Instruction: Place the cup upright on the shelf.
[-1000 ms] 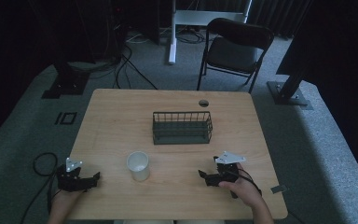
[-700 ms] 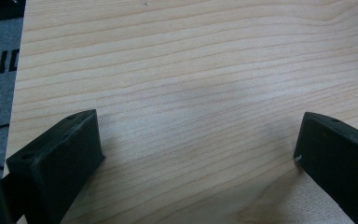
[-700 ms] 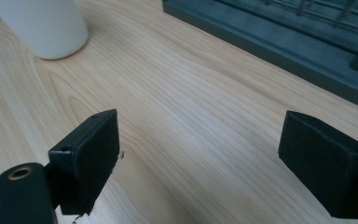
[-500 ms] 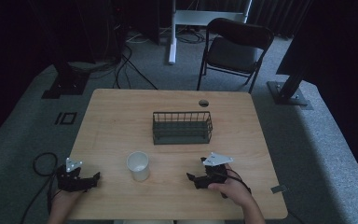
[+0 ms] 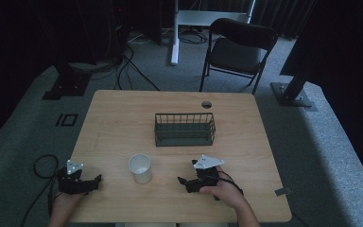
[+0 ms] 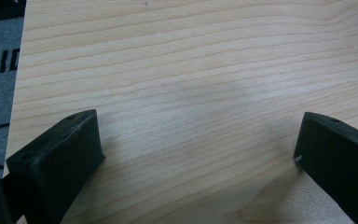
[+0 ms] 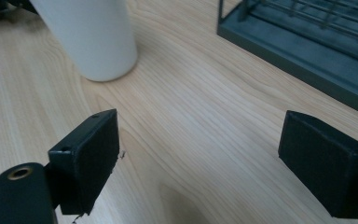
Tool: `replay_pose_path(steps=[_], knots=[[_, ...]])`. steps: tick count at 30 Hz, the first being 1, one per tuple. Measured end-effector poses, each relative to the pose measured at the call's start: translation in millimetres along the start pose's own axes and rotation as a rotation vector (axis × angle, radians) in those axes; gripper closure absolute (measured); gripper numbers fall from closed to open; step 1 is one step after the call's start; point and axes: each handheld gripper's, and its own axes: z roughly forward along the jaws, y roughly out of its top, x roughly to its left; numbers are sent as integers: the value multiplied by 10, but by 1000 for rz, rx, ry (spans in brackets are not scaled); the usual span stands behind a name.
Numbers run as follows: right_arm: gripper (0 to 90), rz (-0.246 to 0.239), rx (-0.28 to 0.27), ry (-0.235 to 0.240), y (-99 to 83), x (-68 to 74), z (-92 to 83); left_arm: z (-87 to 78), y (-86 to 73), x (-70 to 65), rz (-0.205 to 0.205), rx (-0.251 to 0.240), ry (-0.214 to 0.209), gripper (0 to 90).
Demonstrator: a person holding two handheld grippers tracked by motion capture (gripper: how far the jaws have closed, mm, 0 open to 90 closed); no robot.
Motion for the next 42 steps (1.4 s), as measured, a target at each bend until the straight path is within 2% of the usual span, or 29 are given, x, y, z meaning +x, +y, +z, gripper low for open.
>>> replay_pose_path(steps=[11,22,25,42], knots=[[122,-51,-13,50,142,183,179,0,0,0,0,0,0,9],[128,-93,-6,119,245,423,419,0,0,0,0,0,0,9],[128,-89,-6,135,264,486,473,0,0,0,0,0,0,10],[129,-109,-49,158,442,691,778,0,0,0,0,0,0,9]])
